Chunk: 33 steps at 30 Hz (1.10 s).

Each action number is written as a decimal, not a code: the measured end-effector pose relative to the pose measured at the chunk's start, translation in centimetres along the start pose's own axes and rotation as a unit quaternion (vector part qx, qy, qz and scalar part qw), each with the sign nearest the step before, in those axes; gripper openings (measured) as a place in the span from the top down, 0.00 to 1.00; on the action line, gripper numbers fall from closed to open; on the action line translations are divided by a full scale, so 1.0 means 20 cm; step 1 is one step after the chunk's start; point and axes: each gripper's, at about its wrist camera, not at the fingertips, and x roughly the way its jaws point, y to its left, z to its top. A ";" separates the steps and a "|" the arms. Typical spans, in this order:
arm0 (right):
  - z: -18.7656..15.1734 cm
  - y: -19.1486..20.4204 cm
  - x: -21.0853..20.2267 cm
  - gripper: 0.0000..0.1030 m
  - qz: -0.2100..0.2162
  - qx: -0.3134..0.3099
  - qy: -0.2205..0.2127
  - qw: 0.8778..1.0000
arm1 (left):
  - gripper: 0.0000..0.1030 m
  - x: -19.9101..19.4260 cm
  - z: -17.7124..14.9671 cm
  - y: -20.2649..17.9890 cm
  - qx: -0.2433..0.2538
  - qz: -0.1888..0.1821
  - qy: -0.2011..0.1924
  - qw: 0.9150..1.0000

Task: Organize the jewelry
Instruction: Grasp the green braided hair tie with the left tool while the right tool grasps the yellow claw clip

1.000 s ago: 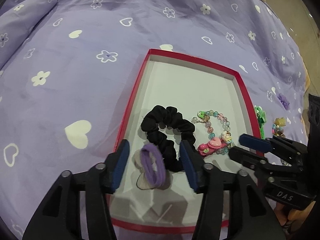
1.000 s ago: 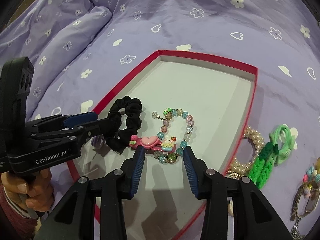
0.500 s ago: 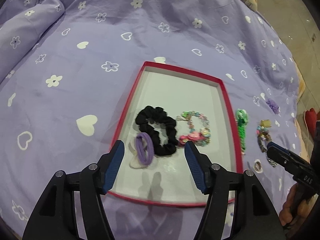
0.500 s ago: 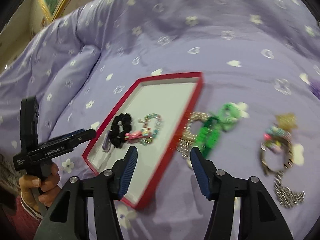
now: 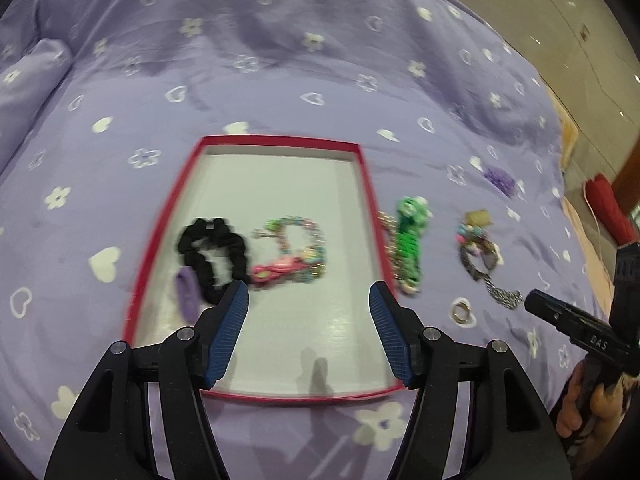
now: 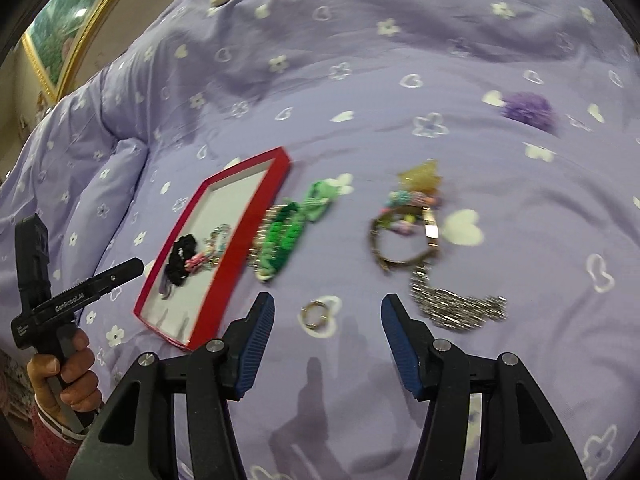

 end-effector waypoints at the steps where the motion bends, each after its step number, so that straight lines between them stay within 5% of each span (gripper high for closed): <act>1: 0.00 -0.02 -0.01 0.44 -0.003 0.003 -0.001 1.000 | 0.40 0.01 0.00 -0.03 0.007 -0.004 0.003 1.000; 16: 0.10 -0.16 -0.03 0.44 -0.030 0.015 -0.018 0.999 | 0.40 0.17 0.08 -0.36 0.089 -0.039 0.028 0.995; 33: 0.33 -0.25 0.25 0.44 -0.044 0.024 -0.009 0.999 | 0.41 0.49 0.16 -0.51 0.131 -0.040 0.074 0.988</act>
